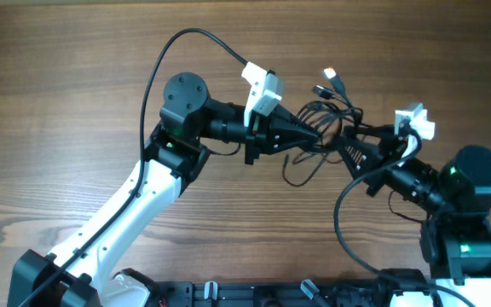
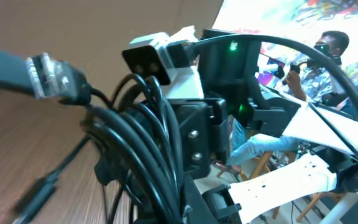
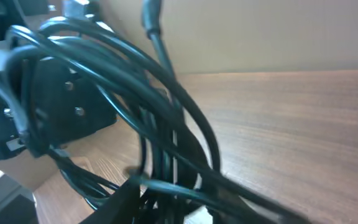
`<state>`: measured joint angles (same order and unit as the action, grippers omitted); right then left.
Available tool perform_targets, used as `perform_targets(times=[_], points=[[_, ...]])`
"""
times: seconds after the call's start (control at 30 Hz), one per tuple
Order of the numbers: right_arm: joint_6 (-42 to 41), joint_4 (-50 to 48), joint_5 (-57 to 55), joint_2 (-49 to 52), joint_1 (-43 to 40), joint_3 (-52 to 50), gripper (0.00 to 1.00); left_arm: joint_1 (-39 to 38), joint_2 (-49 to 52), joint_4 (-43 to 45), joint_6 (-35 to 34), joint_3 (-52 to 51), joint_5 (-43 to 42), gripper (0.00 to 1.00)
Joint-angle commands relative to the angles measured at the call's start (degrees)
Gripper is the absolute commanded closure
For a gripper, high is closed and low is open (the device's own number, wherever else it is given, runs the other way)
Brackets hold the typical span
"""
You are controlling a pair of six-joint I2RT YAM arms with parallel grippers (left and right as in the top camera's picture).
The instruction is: Untangle cables
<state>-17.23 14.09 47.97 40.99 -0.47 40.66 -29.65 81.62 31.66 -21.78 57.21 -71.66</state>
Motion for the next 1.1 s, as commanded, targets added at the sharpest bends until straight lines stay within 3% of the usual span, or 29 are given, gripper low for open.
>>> perform_targets(times=[0.0, 0.1, 0.23, 0.5, 0.57, 0.77, 0.93, 1.07], points=[[0.1, -0.1, -0.3, 0.4, -0.1, 0.6, 0.78, 0.3, -1.6, 0.7, -0.2, 0.3, -0.8, 0.96], [0.1, 0.0, 0.3, 0.4, -0.1, 0.6, 0.96, 1.4, -1.6, 0.5, -2.0, 0.3, 2.0, 0.96], [0.9, -0.2, 6.2, 0.4, -0.1, 0.6, 0.96, 2.2, -1.6, -2.8, -3.1, 0.3, 9.6, 0.96], [9.8, -0.2, 20.3, 0.4, -0.1, 0.6, 0.96, 2.2, -1.6, -13.5, -18.7, 0.3, 38.9, 0.96], [10.4, -0.2, 21.2, 0.4, -0.1, 0.6, 0.96, 2.2, -1.6, -13.6, -20.4, 0.3, 40.4, 0.96], [13.5, -0.2, 23.3, 0.4, -0.1, 0.6, 0.96, 2.3, -1.6, -13.5, -38.6, 0.3, 49.0, 0.96], [23.8, -0.1, 30.5, 0.4, -0.1, 0.6, 0.96, 2.3, -1.6, -13.5, -43.9, 0.3, 49.1, 0.96], [26.5, -0.2, 30.5, 0.4, -0.1, 0.6, 0.96, 2.4, -1.6, -12.7, -50.2, 0.3, 49.3, 0.96]])
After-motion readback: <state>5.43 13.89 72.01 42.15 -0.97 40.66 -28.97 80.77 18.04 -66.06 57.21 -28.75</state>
